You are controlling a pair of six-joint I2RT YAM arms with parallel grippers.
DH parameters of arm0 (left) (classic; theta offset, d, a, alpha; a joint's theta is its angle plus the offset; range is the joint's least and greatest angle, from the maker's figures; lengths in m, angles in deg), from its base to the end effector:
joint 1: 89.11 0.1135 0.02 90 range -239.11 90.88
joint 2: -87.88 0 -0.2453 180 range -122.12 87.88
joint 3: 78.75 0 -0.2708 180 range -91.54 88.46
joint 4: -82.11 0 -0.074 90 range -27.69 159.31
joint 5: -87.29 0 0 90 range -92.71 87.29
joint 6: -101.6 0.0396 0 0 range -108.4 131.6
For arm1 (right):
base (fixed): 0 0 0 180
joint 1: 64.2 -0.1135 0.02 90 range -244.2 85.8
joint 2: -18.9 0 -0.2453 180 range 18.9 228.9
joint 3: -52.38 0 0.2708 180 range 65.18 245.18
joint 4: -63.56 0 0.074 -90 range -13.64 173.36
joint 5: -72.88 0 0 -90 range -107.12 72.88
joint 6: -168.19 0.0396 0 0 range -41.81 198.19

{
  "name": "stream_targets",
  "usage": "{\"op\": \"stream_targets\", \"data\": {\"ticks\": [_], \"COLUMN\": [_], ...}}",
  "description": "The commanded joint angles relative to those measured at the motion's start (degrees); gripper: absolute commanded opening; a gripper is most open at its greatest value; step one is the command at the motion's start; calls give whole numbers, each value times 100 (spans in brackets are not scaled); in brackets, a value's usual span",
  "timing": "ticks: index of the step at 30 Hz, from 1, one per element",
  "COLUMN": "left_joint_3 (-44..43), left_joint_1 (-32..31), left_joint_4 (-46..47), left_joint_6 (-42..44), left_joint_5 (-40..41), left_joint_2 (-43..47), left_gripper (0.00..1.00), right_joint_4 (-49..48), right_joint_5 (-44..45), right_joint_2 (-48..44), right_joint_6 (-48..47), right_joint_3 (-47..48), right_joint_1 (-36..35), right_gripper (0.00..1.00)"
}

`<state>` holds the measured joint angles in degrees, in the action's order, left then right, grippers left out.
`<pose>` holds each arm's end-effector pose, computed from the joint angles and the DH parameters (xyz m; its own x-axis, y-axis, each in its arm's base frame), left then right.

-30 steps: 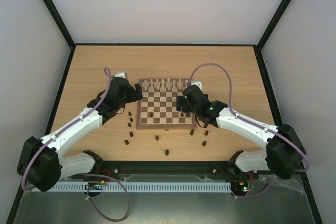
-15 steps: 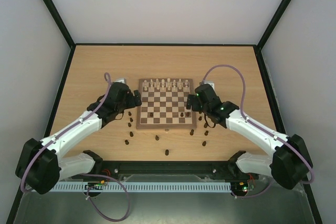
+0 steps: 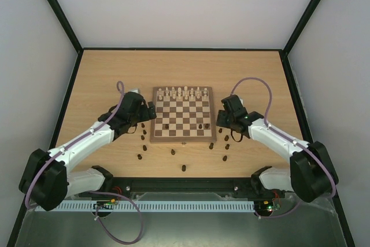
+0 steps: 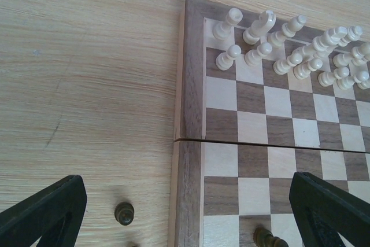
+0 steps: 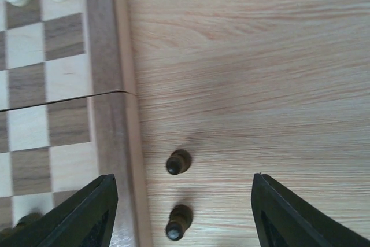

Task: Set up the chess pieces on the board
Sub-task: Pick up the chess piece at the center of the board.

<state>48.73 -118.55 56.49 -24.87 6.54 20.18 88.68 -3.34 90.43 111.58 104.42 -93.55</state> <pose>0.2416 -0.1291 0.1957 -0.6830 -0.2882 -0.6712 -0.0333 0.9302 -0.3655 0.2466 0.1279 0.1768 -0.6917 0.2242 -0.6865 0.0628 0.9657 0.2521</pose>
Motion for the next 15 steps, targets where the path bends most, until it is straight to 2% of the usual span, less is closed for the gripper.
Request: {"op": "stream_targets", "data": {"ticks": [1,4,13,15], "left_joint_3": [62,60,159,173], "left_joint_1": [32,35,34,34], "left_joint_4": [-61,-84,-16,5], "left_joint_6": [-2,32,61,69], "left_joint_5": [-20,11,-84,-114], "left_joint_2": [-26,32,137,137], "left_gripper": [99,99,99,99], "right_joint_4": [90,100,34,57], "right_joint_5": [-426,-606,-719,-680], "right_joint_2": [382,724,1014,1080], "right_joint_6": [-179,-265,-322,-337], "right_joint_3": [-7,117,248,310], "right_joint_1": [301,341,343,342], "right_gripper": [61,52,48,44]}}
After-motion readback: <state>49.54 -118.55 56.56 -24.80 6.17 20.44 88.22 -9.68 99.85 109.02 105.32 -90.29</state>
